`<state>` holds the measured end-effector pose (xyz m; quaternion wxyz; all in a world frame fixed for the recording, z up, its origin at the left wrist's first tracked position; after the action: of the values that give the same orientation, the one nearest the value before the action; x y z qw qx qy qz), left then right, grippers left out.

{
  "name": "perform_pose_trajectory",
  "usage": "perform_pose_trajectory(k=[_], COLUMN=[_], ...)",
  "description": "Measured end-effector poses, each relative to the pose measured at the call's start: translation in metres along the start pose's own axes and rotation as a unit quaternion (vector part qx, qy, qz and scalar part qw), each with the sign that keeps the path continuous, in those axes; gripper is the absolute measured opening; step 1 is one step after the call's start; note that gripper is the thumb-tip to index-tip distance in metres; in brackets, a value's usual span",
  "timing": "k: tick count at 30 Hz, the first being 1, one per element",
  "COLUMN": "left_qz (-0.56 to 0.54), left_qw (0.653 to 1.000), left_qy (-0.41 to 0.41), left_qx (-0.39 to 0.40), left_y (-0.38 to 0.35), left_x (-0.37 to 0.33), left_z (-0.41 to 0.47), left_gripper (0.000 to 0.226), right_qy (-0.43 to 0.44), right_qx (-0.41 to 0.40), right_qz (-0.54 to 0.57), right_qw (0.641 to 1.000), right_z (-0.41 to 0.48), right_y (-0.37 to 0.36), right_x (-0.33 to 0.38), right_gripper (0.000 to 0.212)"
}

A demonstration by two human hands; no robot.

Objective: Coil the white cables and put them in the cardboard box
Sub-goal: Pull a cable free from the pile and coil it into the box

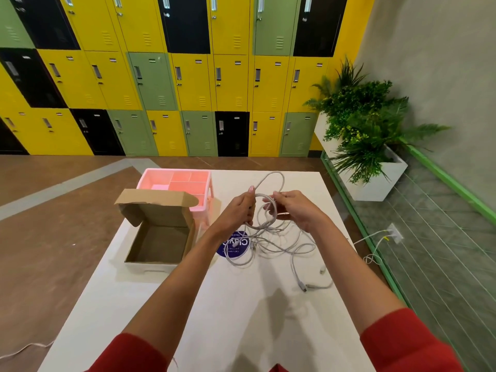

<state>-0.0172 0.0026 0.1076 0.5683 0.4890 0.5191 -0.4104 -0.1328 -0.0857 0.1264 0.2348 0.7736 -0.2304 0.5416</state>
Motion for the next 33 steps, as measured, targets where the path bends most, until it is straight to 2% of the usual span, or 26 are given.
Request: perform_pose_trajectory(k=[5,9,14,18,22,23,25,28,30,33], left_qz=[0.015,0.019,0.023,0.054,0.085,0.087,0.088,0.076,0.073,0.07], left_qw=[1.0,1.0,0.999,0.997,0.991,0.99,0.988,0.987,0.987,0.987], left_qy=[-0.002,-0.004,-0.013,-0.026,-0.029,-0.029,-0.031,-0.033,-0.034,-0.032], left_qx=[-0.024,-0.024,-0.028,-0.05,-0.1,-0.108,-0.12,-0.136,-0.137,-0.138], left_y=[0.005,0.006,0.007,0.006,0.004,0.004,0.006,0.012,0.013,0.012], left_x=[0.001,0.002,-0.003,-0.004,0.001,0.002,0.002,0.002,0.002,0.005], left_z=[-0.003,-0.005,-0.003,0.0,0.003,0.003,0.003,0.002,0.001,0.001], left_gripper=[0.038,0.038,0.037,0.036,0.036,0.036,0.036,0.036,0.036,0.037], right_qy=[-0.021,-0.005,-0.011,-0.041,-0.071,-0.079,-0.08,-0.048,-0.044,-0.037], right_qx=[0.085,0.116,0.069,0.052,0.037,0.031,-0.02,-0.125,-0.13,-0.119], right_qz=[0.021,0.006,-0.116,-0.16,-0.262,-0.275,-0.264,-0.161,-0.158,-0.2], right_qw=[0.996,0.993,0.991,0.985,0.962,0.958,0.961,0.978,0.978,0.972], right_z=[-0.001,-0.002,-0.001,-0.002,-0.003,-0.004,-0.006,-0.01,-0.012,-0.015], right_y=[-0.008,-0.011,-0.016,-0.015,-0.019,-0.02,-0.018,-0.01,-0.01,-0.012], right_x=[-0.006,-0.007,-0.005,-0.006,0.004,0.007,0.01,0.014,0.017,0.019], right_gripper=[0.043,0.033,0.021,0.02,0.009,0.013,0.031,0.064,0.061,0.039])
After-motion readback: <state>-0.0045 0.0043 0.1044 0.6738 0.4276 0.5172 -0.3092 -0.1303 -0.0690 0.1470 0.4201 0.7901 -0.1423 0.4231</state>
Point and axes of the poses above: each hand's wrist, its own z-axis towards the middle knuckle, its own y-axis out of the back of the hand, x = y × z, the point moved 4 cm from there along z, towards the middle knuckle, and after that the axes turned 7 degrees about x, right-handed, at the moved point
